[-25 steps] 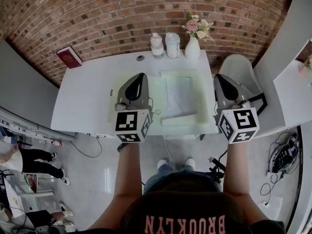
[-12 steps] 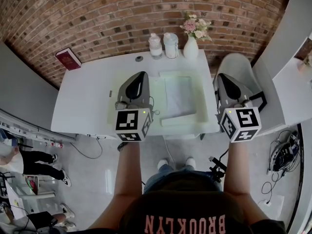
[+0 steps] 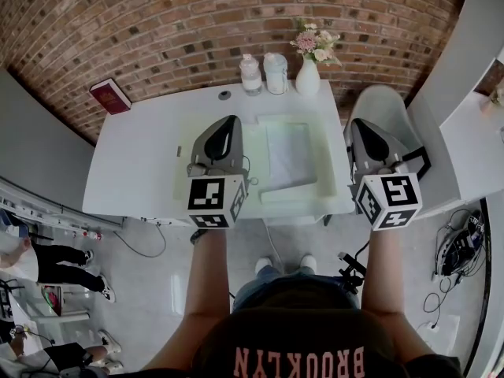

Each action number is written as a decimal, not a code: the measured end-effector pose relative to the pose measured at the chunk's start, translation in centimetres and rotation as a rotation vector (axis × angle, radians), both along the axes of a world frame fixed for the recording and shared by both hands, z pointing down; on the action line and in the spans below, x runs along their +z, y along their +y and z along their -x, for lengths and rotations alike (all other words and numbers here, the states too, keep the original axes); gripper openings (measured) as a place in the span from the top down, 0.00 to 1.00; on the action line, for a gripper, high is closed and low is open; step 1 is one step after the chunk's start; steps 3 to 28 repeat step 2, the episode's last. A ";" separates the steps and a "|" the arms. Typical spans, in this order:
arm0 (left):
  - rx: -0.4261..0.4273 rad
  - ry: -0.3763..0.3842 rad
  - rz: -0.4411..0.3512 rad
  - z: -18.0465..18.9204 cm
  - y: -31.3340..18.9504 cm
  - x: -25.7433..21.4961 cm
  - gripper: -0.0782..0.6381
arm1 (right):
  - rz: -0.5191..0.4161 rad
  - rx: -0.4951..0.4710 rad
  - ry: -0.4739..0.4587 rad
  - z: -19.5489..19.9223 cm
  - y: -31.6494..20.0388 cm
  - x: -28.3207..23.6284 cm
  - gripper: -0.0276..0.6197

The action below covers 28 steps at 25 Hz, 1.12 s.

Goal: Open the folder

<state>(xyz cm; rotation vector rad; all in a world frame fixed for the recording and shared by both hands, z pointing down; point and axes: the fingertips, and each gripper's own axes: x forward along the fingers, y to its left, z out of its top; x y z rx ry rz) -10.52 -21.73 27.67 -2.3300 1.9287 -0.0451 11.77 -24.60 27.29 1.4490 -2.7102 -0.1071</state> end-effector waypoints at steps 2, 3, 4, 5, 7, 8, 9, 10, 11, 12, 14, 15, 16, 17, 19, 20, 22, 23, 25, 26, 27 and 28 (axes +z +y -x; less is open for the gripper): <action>0.003 -0.001 0.001 0.0 0.0 -0.1 0.89 | -0.001 0.001 0.000 0.1 0.1 -0.1 0.96; 0.003 -0.001 0.001 0.0 0.0 -0.1 0.89 | -0.001 0.001 0.000 0.1 0.1 -0.1 0.96; 0.003 -0.001 0.001 0.0 0.0 -0.1 0.89 | -0.001 0.001 0.000 0.1 0.1 -0.1 0.96; 0.003 -0.001 0.001 0.0 0.0 -0.1 0.89 | -0.001 0.001 0.000 0.1 0.1 -0.1 0.96; 0.003 -0.001 0.001 0.0 0.0 -0.1 0.89 | -0.001 0.001 0.000 0.1 0.1 -0.1 0.96; 0.003 -0.001 0.001 0.0 0.0 -0.1 0.89 | -0.001 0.001 0.000 0.1 0.1 -0.1 0.96; 0.003 -0.001 0.001 0.0 0.0 -0.1 0.89 | -0.001 0.001 0.000 0.1 0.1 -0.1 0.96; 0.003 -0.001 0.001 0.0 0.0 -0.1 0.89 | -0.001 0.001 0.000 0.1 0.1 -0.1 0.96; 0.003 -0.001 0.001 0.0 0.0 -0.1 0.89 | -0.001 0.001 0.000 0.1 0.1 -0.1 0.96; 0.003 -0.001 0.001 0.0 0.0 -0.1 0.89 | -0.001 0.001 0.000 0.1 0.1 -0.1 0.96; 0.003 -0.001 0.001 0.0 0.0 -0.1 0.89 | -0.001 0.001 0.000 0.1 0.1 -0.1 0.96; 0.003 -0.001 0.001 0.0 0.0 -0.1 0.89 | -0.001 0.001 0.000 0.1 0.1 -0.1 0.96; 0.003 -0.001 0.001 0.0 0.0 -0.1 0.89 | -0.001 0.001 0.000 0.1 0.1 -0.1 0.96; 0.003 -0.001 0.001 0.0 0.0 -0.1 0.89 | -0.001 0.001 0.000 0.1 0.1 -0.1 0.96; 0.003 -0.001 0.001 0.0 0.0 -0.1 0.89 | -0.001 0.001 0.000 0.1 0.1 -0.1 0.96; 0.003 -0.001 0.001 0.0 0.0 -0.1 0.89 | -0.001 0.001 0.000 0.1 0.1 -0.1 0.96; 0.003 -0.001 0.001 0.0 0.0 -0.1 0.89 | -0.001 0.001 0.000 0.1 0.1 -0.1 0.96; 0.003 -0.001 0.001 0.0 0.0 -0.1 0.89 | -0.001 0.001 0.000 0.1 0.1 -0.1 0.96; 0.003 -0.001 0.001 0.0 0.0 -0.1 0.89 | -0.001 0.001 0.000 0.1 0.1 -0.1 0.96; 0.003 -0.001 0.001 0.0 0.0 -0.1 0.89 | -0.001 0.001 0.000 0.1 0.1 -0.1 0.96; 0.003 -0.001 0.001 0.0 0.0 -0.1 0.89 | -0.001 0.001 0.000 0.1 0.1 -0.1 0.96; 0.003 -0.001 0.001 0.0 0.0 -0.1 0.89 | -0.001 0.001 0.000 0.1 0.1 -0.1 0.96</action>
